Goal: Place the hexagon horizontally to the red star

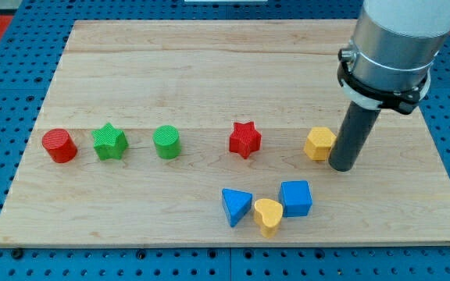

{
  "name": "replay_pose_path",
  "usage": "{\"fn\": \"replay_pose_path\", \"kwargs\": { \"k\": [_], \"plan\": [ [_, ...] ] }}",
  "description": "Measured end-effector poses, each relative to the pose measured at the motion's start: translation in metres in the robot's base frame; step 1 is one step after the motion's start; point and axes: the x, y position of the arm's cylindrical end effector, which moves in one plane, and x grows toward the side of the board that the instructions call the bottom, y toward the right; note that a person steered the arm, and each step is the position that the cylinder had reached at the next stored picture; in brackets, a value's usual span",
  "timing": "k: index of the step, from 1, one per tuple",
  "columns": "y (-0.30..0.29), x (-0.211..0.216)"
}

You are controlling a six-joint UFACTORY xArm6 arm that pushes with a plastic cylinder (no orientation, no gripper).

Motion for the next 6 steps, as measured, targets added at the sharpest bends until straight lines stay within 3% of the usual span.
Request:
{"fn": "replay_pose_path", "kwargs": {
  "k": [4,6],
  "plan": [
    [0.008,-0.001],
    [-0.039,-0.013]
  ]
}}
